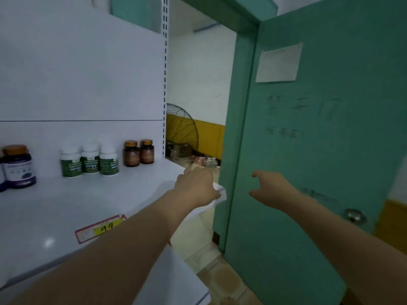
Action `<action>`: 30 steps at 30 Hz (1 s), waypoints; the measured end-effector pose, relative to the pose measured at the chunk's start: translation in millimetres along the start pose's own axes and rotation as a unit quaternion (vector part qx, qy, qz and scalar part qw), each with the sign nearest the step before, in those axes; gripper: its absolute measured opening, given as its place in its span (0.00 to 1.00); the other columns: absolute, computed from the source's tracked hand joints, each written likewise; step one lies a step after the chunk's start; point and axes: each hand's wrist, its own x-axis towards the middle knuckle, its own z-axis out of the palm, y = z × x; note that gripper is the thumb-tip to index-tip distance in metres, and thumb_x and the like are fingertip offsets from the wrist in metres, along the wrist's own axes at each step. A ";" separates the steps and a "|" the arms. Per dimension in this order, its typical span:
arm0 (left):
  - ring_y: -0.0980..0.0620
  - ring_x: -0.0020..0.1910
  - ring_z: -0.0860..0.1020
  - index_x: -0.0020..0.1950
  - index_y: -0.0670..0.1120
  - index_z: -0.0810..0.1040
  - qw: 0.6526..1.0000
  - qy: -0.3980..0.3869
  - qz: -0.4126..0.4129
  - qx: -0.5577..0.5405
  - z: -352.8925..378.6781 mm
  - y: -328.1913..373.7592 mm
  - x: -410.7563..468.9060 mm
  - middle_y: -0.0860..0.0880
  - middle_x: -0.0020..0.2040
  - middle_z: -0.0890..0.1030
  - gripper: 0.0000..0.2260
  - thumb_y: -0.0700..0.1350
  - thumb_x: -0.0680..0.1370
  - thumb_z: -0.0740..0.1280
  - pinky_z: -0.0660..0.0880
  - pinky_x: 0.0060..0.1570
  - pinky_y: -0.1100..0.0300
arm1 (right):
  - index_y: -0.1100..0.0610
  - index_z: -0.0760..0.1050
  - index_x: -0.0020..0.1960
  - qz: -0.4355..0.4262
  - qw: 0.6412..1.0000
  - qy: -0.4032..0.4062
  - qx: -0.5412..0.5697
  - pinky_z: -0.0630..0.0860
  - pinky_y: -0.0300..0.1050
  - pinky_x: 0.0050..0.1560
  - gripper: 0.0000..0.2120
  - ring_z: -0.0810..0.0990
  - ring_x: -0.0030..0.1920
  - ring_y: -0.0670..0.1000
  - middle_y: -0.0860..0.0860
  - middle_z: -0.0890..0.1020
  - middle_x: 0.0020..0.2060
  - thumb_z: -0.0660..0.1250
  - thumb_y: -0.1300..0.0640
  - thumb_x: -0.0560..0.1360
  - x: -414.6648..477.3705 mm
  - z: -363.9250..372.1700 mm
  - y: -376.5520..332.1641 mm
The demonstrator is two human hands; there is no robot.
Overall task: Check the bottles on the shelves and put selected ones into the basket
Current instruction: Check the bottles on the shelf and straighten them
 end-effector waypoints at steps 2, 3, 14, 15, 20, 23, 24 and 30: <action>0.42 0.63 0.68 0.65 0.43 0.71 0.999 0.009 -0.038 -0.001 -0.8 -13.6 17.1 0.43 0.65 0.71 0.23 0.56 0.77 0.64 0.69 0.55 0.52 | 0.59 0.65 0.70 -0.053 0.999 -0.009 0.003 0.74 0.49 0.58 0.23 0.74 0.61 0.57 0.58 0.74 0.63 0.64 0.55 0.77 38.5 0.4 -9.5; 0.42 0.61 0.69 0.64 0.42 0.71 0.998 0.012 -0.057 0.011 -0.4 -21.7 24.9 0.42 0.63 0.71 0.21 0.56 0.77 0.63 0.68 0.54 0.53 | 0.59 0.65 0.70 -0.079 0.997 -0.014 0.003 0.74 0.50 0.58 0.23 0.74 0.61 0.58 0.59 0.74 0.63 0.64 0.55 0.77 56.4 2.2 -17.0; 0.42 0.59 0.71 0.63 0.43 0.69 0.963 0.044 -0.241 0.113 4.2 -110.9 81.8 0.43 0.61 0.73 0.23 0.59 0.77 0.62 0.72 0.56 0.50 | 0.58 0.67 0.69 -0.300 0.951 -0.003 0.075 0.74 0.47 0.56 0.21 0.75 0.59 0.56 0.57 0.75 0.63 0.64 0.55 0.77 202.2 40.5 -123.0; 0.42 0.59 0.70 0.62 0.44 0.70 0.959 0.038 -0.254 0.122 5.6 -117.4 85.2 0.43 0.62 0.72 0.23 0.59 0.77 0.61 0.71 0.58 0.50 | 0.58 0.66 0.70 -0.314 0.946 -0.006 0.080 0.74 0.46 0.54 0.23 0.75 0.59 0.55 0.57 0.74 0.63 0.64 0.55 0.77 213.0 42.9 -131.7; 0.41 0.66 0.66 0.66 0.42 0.68 0.926 0.005 -0.355 0.131 20.6 -136.2 103.7 0.41 0.66 0.68 0.23 0.58 0.80 0.57 0.65 0.63 0.51 | 0.60 0.67 0.68 -0.399 0.912 -0.014 0.095 0.71 0.45 0.53 0.20 0.73 0.60 0.57 0.60 0.73 0.62 0.63 0.56 0.77 253.1 45.1 -176.0; 0.42 0.66 0.65 0.68 0.42 0.67 0.907 0.019 -0.408 0.105 36.7 -142.4 109.8 0.42 0.67 0.67 0.25 0.59 0.80 0.54 0.64 0.65 0.51 | 0.60 0.67 0.68 -0.450 0.890 -0.015 0.072 0.70 0.48 0.56 0.19 0.71 0.61 0.59 0.60 0.72 0.62 0.62 0.58 0.77 272.0 51.0 -208.9; 0.43 0.67 0.65 0.68 0.42 0.66 0.903 0.026 -0.418 0.098 41.6 -144.9 111.4 0.42 0.68 0.67 0.25 0.60 0.80 0.53 0.63 0.65 0.51 | 0.59 0.66 0.69 -0.470 0.880 -0.024 0.062 0.70 0.49 0.58 0.20 0.70 0.62 0.60 0.60 0.71 0.63 0.61 0.58 0.78 276.6 53.4 -219.7; 0.47 0.77 0.42 0.78 0.46 0.44 0.888 -0.008 -0.453 0.080 55.6 -158.3 117.9 0.46 0.78 0.44 0.35 0.66 0.78 0.43 0.42 0.75 0.50 | 0.56 0.60 0.74 -0.534 0.845 -0.020 0.026 0.65 0.52 0.64 0.22 0.67 0.65 0.61 0.60 0.66 0.67 0.53 0.52 0.82 296.7 66.7 -269.7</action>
